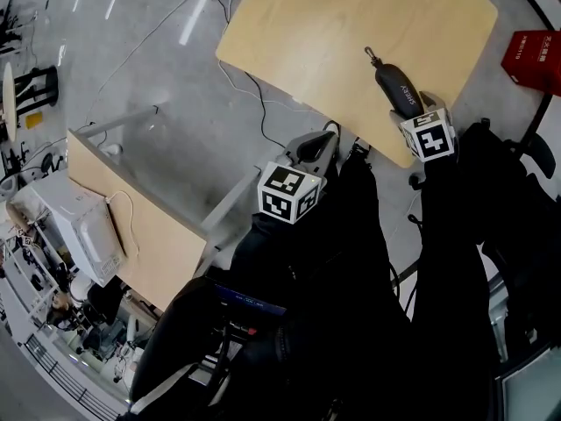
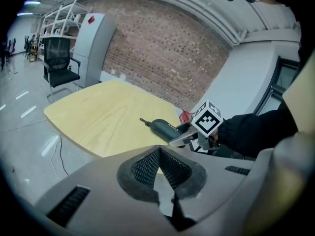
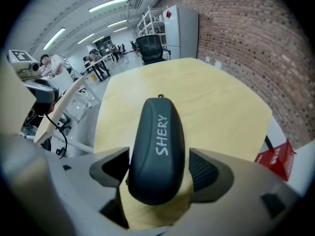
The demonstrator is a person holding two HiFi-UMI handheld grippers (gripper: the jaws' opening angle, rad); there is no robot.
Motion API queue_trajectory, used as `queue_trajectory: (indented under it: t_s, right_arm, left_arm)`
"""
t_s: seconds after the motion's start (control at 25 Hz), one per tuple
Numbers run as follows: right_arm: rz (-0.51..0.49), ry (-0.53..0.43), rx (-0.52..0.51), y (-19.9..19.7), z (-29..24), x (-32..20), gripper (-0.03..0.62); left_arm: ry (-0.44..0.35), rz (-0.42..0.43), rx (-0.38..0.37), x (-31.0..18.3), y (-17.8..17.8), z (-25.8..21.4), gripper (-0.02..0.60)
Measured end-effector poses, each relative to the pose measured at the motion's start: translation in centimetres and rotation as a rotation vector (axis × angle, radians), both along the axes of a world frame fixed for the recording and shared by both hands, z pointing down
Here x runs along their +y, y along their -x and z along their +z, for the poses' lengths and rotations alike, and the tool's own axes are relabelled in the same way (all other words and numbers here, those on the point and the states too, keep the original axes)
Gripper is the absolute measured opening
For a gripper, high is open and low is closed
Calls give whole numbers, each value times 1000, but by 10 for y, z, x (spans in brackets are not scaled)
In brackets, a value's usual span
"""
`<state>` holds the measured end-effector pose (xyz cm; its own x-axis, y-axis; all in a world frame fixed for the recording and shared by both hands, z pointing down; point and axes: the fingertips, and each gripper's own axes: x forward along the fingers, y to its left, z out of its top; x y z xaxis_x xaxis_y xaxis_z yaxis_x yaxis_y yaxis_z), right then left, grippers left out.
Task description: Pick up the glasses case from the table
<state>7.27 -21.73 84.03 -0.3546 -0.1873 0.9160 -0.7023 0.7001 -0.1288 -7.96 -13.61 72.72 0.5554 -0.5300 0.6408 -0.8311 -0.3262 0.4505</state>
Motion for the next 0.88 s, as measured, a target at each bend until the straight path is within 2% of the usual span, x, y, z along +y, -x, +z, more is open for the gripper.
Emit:
queue_trajectory:
  t_s: [0.48, 0.88]
  right_arm:
    - [-4, 6, 47, 2, 14, -3, 365]
    - [35, -45, -17, 0, -10, 3, 364]
  left_arm:
    - [5, -9, 0, 4, 1, 4, 0]
    - [-17, 6, -2, 4, -5, -4, 0]
